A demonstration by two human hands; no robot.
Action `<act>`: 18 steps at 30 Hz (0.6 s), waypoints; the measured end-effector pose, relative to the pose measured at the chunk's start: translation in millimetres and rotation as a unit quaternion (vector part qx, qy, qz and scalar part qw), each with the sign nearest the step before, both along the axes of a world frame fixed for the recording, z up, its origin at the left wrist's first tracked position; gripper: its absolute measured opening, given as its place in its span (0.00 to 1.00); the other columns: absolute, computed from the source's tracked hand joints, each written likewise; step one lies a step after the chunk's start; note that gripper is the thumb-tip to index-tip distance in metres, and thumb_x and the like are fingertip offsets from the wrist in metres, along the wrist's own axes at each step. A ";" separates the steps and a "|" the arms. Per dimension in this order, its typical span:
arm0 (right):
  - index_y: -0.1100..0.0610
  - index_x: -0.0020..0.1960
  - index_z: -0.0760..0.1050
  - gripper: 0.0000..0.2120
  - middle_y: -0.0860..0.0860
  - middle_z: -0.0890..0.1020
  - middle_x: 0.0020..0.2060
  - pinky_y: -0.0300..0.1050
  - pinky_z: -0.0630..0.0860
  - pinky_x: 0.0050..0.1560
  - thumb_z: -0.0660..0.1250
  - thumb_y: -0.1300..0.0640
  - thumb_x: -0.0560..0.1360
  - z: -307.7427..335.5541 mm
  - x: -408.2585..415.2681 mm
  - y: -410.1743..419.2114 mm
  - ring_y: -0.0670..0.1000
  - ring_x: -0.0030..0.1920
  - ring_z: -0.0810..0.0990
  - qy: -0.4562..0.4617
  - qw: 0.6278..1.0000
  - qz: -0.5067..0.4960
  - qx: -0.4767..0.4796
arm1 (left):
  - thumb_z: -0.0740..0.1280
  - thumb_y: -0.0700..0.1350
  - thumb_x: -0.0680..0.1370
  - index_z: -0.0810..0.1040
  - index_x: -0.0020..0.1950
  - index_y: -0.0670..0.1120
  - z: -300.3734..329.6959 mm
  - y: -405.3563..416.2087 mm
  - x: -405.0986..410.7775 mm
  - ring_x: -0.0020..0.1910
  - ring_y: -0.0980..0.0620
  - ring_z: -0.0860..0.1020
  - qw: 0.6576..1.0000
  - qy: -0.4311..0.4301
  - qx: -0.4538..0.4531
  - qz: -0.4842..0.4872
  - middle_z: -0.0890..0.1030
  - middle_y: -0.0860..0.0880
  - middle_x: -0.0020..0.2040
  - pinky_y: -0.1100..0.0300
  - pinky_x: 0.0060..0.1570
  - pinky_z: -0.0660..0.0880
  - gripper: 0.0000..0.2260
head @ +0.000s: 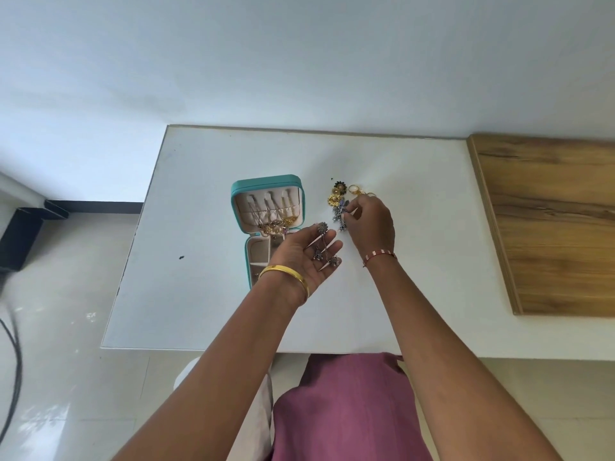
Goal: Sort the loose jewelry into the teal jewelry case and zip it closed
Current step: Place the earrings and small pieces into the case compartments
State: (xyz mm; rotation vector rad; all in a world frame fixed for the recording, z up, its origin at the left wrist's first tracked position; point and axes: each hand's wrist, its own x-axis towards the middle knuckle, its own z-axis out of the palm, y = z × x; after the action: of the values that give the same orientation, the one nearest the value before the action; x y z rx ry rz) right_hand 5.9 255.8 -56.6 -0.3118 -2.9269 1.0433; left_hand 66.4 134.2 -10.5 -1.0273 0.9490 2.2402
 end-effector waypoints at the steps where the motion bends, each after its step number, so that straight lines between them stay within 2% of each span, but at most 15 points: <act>1: 0.60 0.43 0.78 0.02 0.57 0.80 0.45 0.42 0.71 0.41 0.67 0.63 0.71 0.8 2.7 -0.4 0.55 0.44 0.77 0.009 1.000 0.001 -0.024 | 0.62 0.43 0.76 0.77 0.37 0.45 0.6 -1.5 1.2 0.29 0.52 0.82 1.000 -0.001 -0.001 0.001 0.82 0.50 0.30 0.56 0.44 0.75 0.09; 6: 0.63 0.41 0.80 0.01 0.56 0.83 0.39 0.38 0.71 0.42 0.70 0.66 0.70 15.1 17.6 -0.6 0.49 0.38 0.76 0.040 0.989 -0.032 -0.141 | 0.63 0.43 0.76 0.77 0.38 0.45 11.5 -7.4 9.9 0.28 0.52 0.82 1.000 0.007 0.000 0.003 0.82 0.50 0.29 0.55 0.43 0.75 0.08; 10: 0.63 0.41 0.79 0.02 0.55 0.80 0.35 0.48 0.78 0.43 0.68 0.66 0.71 29.3 26.8 2.9 0.52 0.37 0.77 0.027 0.977 -0.054 -0.203 | 0.63 0.43 0.76 0.77 0.38 0.45 23.7 -9.3 17.9 0.29 0.51 0.82 1.000 0.019 0.009 0.005 0.82 0.49 0.30 0.56 0.42 0.75 0.07; 14: 0.60 0.41 0.75 0.05 0.62 0.82 0.41 0.55 0.79 0.44 0.64 0.67 0.73 35.9 30.2 9.8 0.57 0.40 0.79 -0.023 0.968 -0.065 -0.241 | 0.63 0.42 0.76 0.78 0.38 0.45 29.1 -9.2 25.8 0.32 0.51 0.81 1.000 0.025 0.012 0.005 0.82 0.49 0.30 0.55 0.43 0.75 0.08; 18: 0.56 0.36 0.71 0.11 0.59 0.80 0.37 0.54 0.77 0.46 0.62 0.68 0.74 35.8 37.9 15.6 0.54 0.32 0.77 -0.063 0.965 -0.060 -0.246 | 0.63 0.43 0.76 0.77 0.38 0.45 26.1 -7.5 35.1 0.31 0.51 0.81 1.000 0.016 0.014 -0.003 0.82 0.50 0.30 0.55 0.44 0.74 0.08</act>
State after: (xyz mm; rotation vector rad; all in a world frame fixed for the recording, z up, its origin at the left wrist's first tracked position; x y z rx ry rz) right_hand 43.7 271.4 -20.8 -0.5721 -2.6610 1.7790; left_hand 101.4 126.7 15.6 -0.9773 0.9304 2.2659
